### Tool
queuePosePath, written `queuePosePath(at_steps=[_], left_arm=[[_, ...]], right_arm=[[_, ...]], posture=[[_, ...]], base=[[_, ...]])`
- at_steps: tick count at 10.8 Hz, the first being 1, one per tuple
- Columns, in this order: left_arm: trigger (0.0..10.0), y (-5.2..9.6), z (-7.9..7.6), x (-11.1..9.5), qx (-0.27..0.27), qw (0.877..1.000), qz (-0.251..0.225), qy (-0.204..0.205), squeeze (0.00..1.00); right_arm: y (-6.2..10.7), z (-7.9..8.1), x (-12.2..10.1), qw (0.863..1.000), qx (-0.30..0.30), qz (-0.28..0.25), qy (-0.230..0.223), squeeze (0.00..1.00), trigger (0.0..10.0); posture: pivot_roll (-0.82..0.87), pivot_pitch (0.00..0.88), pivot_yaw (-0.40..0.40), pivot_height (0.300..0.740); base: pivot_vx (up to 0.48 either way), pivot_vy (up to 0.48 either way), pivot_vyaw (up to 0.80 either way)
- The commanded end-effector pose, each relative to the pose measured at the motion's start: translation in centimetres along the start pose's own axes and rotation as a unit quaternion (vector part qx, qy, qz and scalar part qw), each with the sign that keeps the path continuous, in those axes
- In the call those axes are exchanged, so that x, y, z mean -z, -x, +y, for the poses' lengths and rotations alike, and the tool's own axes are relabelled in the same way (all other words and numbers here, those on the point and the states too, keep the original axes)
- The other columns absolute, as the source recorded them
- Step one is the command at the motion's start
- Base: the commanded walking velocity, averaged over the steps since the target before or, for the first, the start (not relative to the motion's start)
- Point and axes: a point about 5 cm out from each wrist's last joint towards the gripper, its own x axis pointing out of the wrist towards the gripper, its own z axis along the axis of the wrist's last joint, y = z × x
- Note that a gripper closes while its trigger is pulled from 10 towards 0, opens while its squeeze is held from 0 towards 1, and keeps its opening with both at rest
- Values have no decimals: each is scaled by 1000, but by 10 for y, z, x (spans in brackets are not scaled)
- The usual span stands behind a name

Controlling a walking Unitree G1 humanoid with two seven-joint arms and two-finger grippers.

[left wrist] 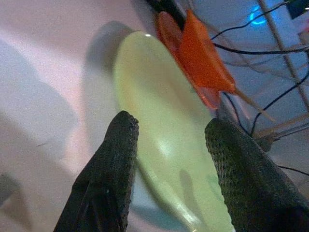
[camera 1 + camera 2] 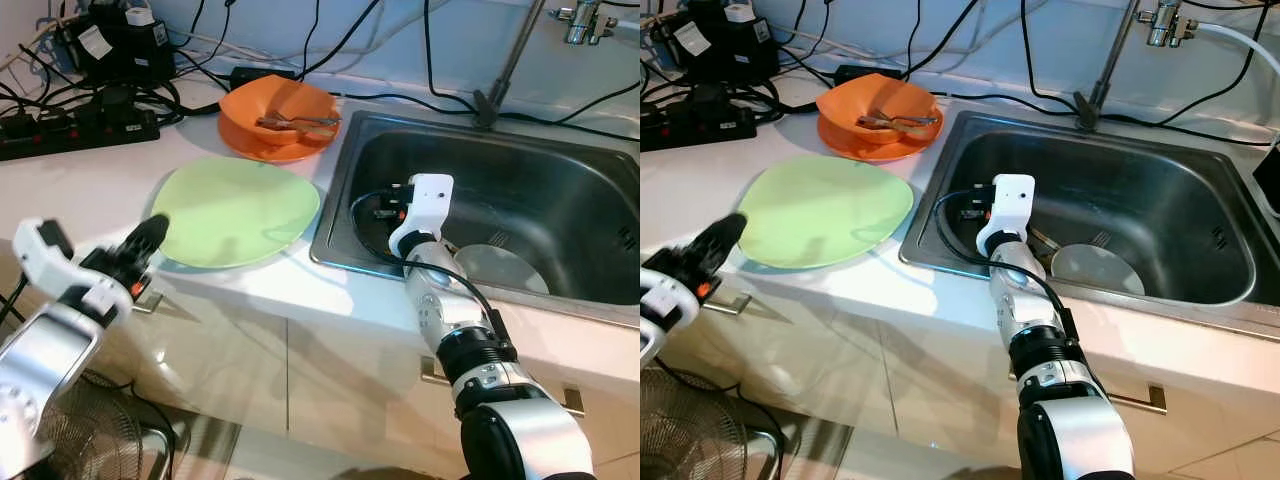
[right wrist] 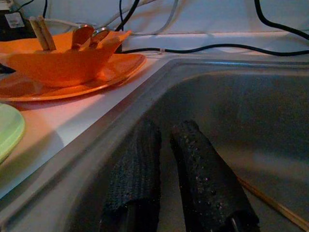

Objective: Kitchen organization

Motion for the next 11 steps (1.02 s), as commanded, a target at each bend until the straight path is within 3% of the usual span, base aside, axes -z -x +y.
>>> queuePosePath(at_steps=[1, 3, 9, 11], left_arm=[[10000, 4, 1, -3, -9, 1000, -8, -3, 0], [10000, 6, 3, -1, -16, 1000, -7, 0, 0], [10000, -14, -10, 13, 8, 1000, 24, 17, 0], [10000, -10, -2, 11, -9, 1000, 19, 20, 0]], right_arm=[[2, -1, 1, 1000, 2, 2, 2, 0, 10000], [2, -1, 1, 1000, 1, 2, 2, 0, 10000], [2, -4, 1, 1000, 8, 2, 4, 0, 10000], [2, -5, 1, 1000, 10, 3, 4, 0, 10000]], posture=[[325, 69, -33, 740], [327, 76, -37, 740], [303, 85, -31, 740], [314, 91, -36, 740]], base=[[0, 0, 0], [0, 0, 0], [0, 0, 0], [0, 0, 0]])
